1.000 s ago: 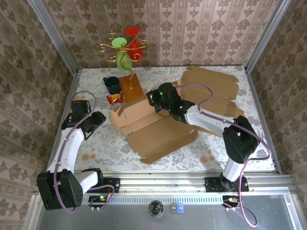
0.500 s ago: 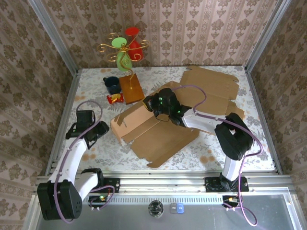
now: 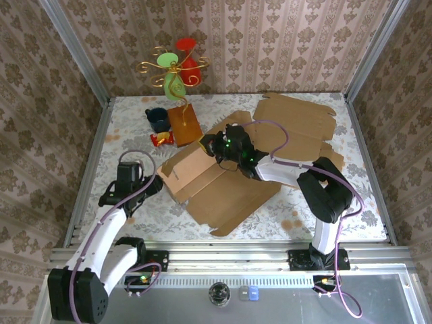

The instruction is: Fold the paper box

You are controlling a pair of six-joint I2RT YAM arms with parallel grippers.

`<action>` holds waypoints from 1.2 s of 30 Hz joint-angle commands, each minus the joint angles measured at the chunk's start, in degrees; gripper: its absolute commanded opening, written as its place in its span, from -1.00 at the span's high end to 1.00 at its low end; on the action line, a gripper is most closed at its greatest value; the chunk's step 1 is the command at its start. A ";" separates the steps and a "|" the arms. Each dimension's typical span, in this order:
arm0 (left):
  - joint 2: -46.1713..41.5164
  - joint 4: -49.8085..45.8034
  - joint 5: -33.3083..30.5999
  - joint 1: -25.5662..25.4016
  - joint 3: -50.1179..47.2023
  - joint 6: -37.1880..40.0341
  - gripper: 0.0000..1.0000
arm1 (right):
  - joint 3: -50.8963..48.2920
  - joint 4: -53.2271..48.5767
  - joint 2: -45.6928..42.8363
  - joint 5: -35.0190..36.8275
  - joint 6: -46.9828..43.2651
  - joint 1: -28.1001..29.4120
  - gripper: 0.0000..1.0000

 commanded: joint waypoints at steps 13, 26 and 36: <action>1.01 7.36 -2.23 -7.88 -0.86 6.02 -0.04 | -0.28 4.30 2.21 -3.99 -1.16 -1.30 1.00; 2.43 9.24 -6.47 -15.61 -0.69 3.00 -0.18 | -1.71 6.70 1.54 -1.93 -0.83 -1.56 1.00; 0.62 9.25 -7.54 -21.23 -1.46 1.08 -0.13 | -1.82 7.91 2.04 -0.74 0.04 -1.83 1.00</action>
